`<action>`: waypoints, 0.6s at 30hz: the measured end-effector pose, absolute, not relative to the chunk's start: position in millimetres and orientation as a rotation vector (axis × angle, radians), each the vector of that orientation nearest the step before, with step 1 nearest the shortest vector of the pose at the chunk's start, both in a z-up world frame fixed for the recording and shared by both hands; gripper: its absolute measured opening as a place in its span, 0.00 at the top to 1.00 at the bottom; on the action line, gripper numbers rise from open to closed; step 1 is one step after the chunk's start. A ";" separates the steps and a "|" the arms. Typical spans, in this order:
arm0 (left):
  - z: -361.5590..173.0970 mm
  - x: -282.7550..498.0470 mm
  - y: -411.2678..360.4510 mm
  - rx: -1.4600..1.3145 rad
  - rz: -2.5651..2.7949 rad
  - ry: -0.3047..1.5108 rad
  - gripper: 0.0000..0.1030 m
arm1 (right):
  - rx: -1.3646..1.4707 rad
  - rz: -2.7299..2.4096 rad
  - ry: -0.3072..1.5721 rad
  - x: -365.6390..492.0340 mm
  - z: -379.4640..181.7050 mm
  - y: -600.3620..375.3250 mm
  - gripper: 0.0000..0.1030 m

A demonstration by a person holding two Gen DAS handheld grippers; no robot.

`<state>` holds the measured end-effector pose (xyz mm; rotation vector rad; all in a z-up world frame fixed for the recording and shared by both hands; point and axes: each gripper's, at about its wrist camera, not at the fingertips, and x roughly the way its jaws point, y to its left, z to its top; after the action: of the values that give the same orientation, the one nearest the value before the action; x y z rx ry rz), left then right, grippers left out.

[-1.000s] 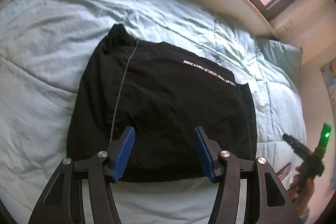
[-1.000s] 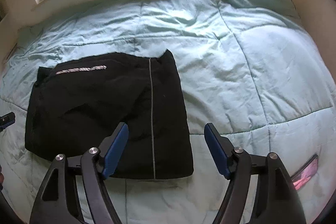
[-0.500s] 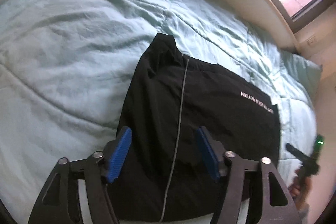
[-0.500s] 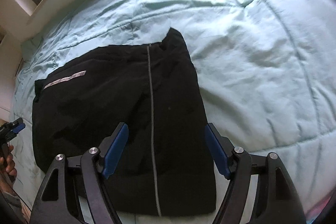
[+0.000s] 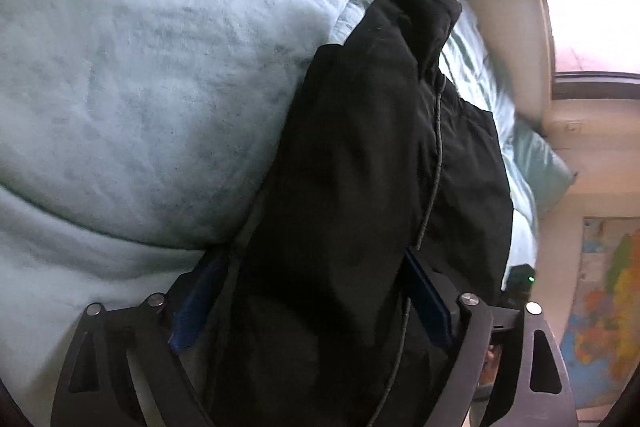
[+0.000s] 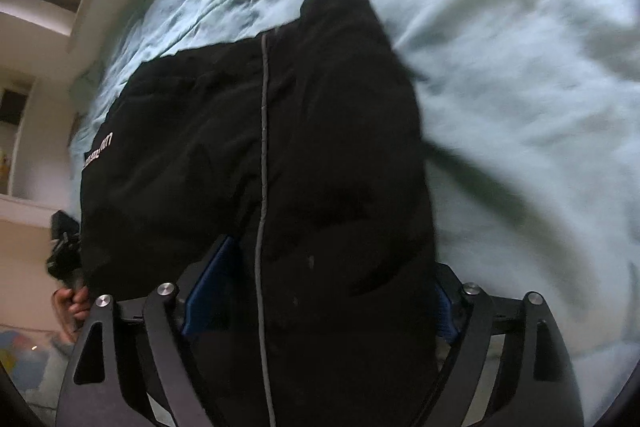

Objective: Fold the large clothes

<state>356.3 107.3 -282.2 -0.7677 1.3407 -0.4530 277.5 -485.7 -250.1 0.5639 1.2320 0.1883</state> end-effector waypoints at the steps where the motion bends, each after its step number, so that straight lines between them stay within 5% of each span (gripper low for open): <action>1: -283.1 355.9 106.8 -0.768 -0.458 1.338 0.12 | 0.583 0.204 1.238 280.1 -253.3 -486.0 0.14; 4: -282.1 355.8 104.2 -0.761 -0.471 1.326 0.13 | 0.618 0.240 1.241 286.3 -258.0 -485.9 0.16; 6: -274.0 354.1 101.4 -0.762 -0.508 1.280 0.41 | 0.613 0.258 1.220 283.9 -253.5 -484.5 0.32; 7: -267.0 351.1 100.3 -0.761 -0.531 1.263 0.46 | 0.604 0.265 1.209 282.2 -249.5 -484.2 0.43; 9: -254.9 345.1 98.8 -0.716 -0.549 1.237 0.50 | 0.584 0.292 1.186 274.5 -239.5 -484.6 0.51; 12: -261.7 348.3 102.5 -0.772 -0.557 1.251 0.49 | 0.582 0.313 1.192 272.6 -241.6 -484.5 0.48; 15: -274.8 355.0 104.1 -0.812 -0.560 1.279 0.37 | 0.641 0.335 1.234 284.0 -258.1 -485.1 0.27; 18: -286.0 364.1 94.2 -0.840 -0.563 1.287 0.32 | 0.720 0.359 1.259 295.8 -277.5 -486.3 0.25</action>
<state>364.1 94.2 -286.0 -0.8395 1.2865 -0.5626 295.8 -486.3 -277.5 0.7203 1.2587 0.3592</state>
